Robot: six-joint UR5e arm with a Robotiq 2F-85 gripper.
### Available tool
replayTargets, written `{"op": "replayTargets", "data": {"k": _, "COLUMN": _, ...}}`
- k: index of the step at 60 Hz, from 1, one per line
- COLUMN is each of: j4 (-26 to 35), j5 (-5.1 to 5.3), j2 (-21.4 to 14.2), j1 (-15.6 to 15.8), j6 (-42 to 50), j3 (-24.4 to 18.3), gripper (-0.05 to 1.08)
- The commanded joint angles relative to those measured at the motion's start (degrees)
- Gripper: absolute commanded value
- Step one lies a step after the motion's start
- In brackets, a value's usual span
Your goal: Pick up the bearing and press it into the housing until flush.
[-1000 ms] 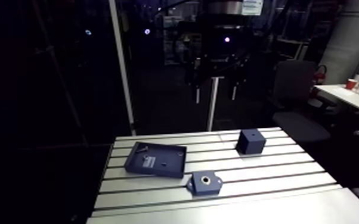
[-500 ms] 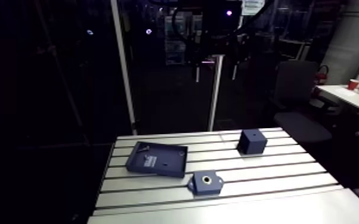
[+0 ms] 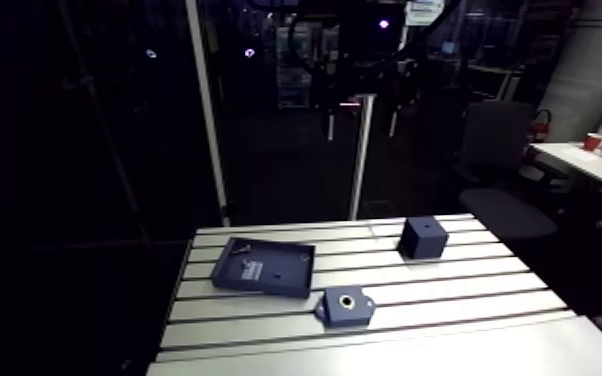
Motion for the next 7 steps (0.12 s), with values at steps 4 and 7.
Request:
{"op": "replayTargets", "data": {"k": 4, "j4": 0.0, "j5": 0.09, "j2": 0.0, "j1": 0.2, "j6": 0.0, "j3": 0.5, "gripper": 0.00}}
{"op": "replayTargets", "data": {"k": 7, "j4": 0.0, "j5": 0.17, "j2": 0.0, "j1": 0.2, "j6": 0.0, "j3": 0.6, "gripper": 0.00}}
